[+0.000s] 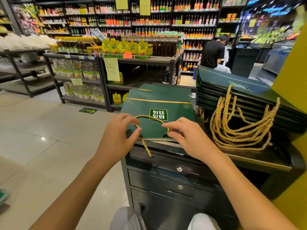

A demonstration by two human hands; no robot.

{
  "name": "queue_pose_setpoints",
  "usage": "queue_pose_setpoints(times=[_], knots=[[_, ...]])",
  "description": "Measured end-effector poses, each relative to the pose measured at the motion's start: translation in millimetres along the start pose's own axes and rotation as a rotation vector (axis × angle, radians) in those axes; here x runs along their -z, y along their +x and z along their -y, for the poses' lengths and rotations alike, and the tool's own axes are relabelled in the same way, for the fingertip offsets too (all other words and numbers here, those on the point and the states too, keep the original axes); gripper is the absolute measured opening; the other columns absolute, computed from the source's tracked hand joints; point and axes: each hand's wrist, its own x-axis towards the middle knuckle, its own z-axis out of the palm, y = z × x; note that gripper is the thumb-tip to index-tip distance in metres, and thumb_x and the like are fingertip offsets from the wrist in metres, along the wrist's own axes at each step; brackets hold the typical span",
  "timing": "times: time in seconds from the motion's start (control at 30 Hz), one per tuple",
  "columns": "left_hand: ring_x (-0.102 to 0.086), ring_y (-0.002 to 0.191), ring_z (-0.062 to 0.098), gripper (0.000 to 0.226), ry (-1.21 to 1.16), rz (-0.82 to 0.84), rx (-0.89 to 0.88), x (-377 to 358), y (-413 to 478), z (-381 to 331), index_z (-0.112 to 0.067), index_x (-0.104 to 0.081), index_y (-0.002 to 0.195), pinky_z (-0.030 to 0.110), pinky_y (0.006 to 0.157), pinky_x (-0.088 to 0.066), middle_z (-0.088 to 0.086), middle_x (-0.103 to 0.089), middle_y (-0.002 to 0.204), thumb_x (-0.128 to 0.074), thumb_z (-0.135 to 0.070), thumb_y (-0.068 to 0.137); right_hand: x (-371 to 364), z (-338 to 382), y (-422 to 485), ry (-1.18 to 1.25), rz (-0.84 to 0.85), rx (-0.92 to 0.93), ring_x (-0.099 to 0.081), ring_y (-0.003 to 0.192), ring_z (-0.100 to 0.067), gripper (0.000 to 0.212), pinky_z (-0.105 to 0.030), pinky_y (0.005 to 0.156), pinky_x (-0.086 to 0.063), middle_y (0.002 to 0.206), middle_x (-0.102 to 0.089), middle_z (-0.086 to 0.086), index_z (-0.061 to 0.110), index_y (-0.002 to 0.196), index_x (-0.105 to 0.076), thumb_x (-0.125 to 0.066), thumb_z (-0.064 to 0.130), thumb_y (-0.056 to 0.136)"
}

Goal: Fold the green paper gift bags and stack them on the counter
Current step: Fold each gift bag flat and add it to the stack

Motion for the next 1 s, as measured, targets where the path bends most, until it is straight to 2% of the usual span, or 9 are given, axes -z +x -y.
queue_pose_setpoints(times=[0.13,0.23,0.4,0.57,0.7,0.9,1.0], knots=[[-0.056,0.118,0.011,0.027,-0.041,0.232,-0.092,-11.1,13.5,-17.8,-0.020,-0.073,0.113,0.028,0.102,-0.045,-0.005,-0.065,0.123,-0.072,-0.035,0.091,-5.8,-5.5,10.2,-0.094,0.115,-0.010,-0.056,0.092,-0.015,0.021,-0.040,0.086,-0.051,0.101,-0.053,0.005,0.034,0.115,-0.074,-0.062,0.026,0.100],[-0.058,0.110,0.009,0.032,-0.030,0.353,-0.111,-21.6,14.8,-21.5,-0.021,-0.072,0.116,0.033,0.097,-0.051,-0.007,-0.065,0.119,-0.072,-0.039,0.090,-6.8,-13.2,11.2,-0.101,0.094,0.003,-0.055,0.090,-0.015,0.012,-0.046,0.084,-0.051,0.095,-0.053,0.007,0.034,0.104,-0.072,-0.061,0.030,0.100],[-0.056,0.107,0.012,0.034,0.001,0.325,-0.105,-33.0,13.9,-21.7,-0.022,-0.072,0.116,0.035,0.093,-0.051,-0.006,-0.064,0.113,-0.073,-0.043,0.089,2.7,-35.5,4.1,0.006,-0.023,0.003,-0.061,0.087,-0.011,0.012,-0.041,0.084,-0.051,0.093,-0.067,0.005,0.023,0.106,-0.070,-0.060,0.020,0.101],[-0.057,0.104,0.008,0.035,-0.046,0.367,-0.138,-45.6,23.9,-34.7,-0.024,-0.070,0.118,0.037,0.091,-0.053,-0.010,-0.063,0.112,-0.071,-0.046,0.090,-0.3,-50.6,-3.4,0.211,-0.158,-0.074,-0.066,0.087,-0.008,0.009,-0.033,0.081,-0.056,0.090,-0.071,0.011,0.026,0.101,-0.072,-0.068,0.020,0.096],[-0.060,0.109,0.006,0.033,-0.119,0.410,-0.135,-54.9,25.0,-38.9,-0.025,-0.071,0.121,0.037,0.096,-0.053,-0.012,-0.068,0.119,-0.071,-0.040,0.092,-0.1,-52.6,-6.1,0.280,-0.191,-0.051,-0.065,0.084,-0.007,0.010,-0.018,0.073,-0.049,0.088,-0.071,0.014,0.024,0.101,-0.075,-0.072,0.018,0.093],[-0.059,0.117,-0.001,0.035,-0.183,0.383,-0.074,-60.9,22.3,-34.2,-0.027,-0.073,0.124,0.015,0.101,-0.044,-0.015,-0.069,0.125,-0.072,-0.038,0.091,2.4,-53.6,-5.0,0.356,-0.215,-0.053,-0.068,0.083,-0.007,0.014,-0.024,0.075,-0.054,0.087,-0.074,0.011,0.020,0.101,-0.076,-0.077,0.014,0.088],[-0.060,0.115,-0.003,0.032,-0.217,0.361,-0.047,-62.6,20.0,-32.3,-0.027,-0.074,0.121,0.020,0.103,-0.046,-0.016,-0.071,0.121,-0.073,-0.038,0.090,2.3,-53.4,-4.6,0.459,-0.217,-0.083,-0.070,0.079,-0.004,0.021,-0.020,0.073,-0.052,0.081,-0.076,0.004,0.015,0.101,-0.070,-0.081,0.008,0.084]])
